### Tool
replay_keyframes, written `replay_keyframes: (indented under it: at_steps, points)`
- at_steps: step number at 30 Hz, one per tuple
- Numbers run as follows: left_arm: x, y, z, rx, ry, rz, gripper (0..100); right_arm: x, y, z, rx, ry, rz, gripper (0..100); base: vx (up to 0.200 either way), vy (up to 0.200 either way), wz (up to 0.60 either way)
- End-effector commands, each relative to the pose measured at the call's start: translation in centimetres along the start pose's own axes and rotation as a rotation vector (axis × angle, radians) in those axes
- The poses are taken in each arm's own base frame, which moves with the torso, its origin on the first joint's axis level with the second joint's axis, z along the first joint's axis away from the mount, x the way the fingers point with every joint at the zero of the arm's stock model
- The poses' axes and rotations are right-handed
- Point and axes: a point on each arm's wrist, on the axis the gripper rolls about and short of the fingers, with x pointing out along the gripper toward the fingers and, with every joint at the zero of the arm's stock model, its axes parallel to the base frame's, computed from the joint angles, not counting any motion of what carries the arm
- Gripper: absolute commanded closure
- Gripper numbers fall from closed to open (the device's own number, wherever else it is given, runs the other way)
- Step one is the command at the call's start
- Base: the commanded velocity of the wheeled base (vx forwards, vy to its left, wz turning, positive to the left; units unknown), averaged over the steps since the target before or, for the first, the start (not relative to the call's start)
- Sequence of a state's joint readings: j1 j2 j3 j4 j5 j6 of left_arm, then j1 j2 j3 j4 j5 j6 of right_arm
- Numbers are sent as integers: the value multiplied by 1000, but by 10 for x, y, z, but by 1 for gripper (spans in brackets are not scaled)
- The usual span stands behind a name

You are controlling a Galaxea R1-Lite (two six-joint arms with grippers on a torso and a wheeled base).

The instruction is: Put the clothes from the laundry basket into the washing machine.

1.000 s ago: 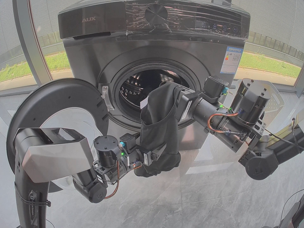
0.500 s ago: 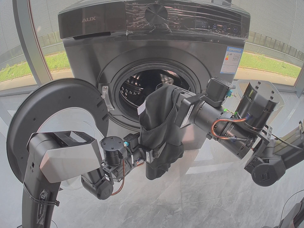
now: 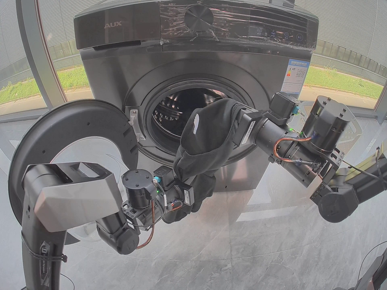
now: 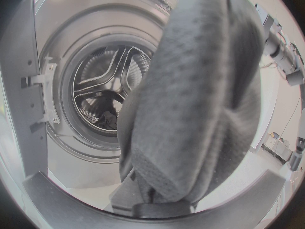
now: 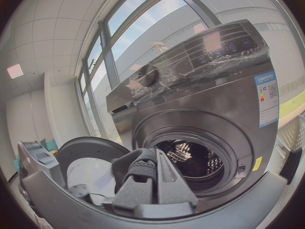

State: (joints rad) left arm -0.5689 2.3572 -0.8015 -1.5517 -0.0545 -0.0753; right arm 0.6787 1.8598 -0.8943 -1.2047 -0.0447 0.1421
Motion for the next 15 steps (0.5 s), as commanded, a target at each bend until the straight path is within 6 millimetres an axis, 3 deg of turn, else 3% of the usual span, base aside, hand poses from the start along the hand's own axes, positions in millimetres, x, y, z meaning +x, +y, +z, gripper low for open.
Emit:
replay_keyframes:
  at_steps: [1, 7, 13, 15]
  points:
    - [-35, -13, 44, -6, -50, -39, 100, 15, -29, -20, -17, 33, -75, 100, 0, 0, 0]
    - [-78, -18, 78, -36, -79, -116, 100, 18, -50, -43, -26, 75, -128, 100, 0, 0, 0]
    - [-112, -19, 92, -55, -82, -159, 100, 10, -58, -71, -30, 144, -146, 100, 0, 0, 0]
    - [-115, -19, 94, -56, -89, -159, 100, 6, -56, -76, -28, 165, -139, 100, 0, 0, 0]
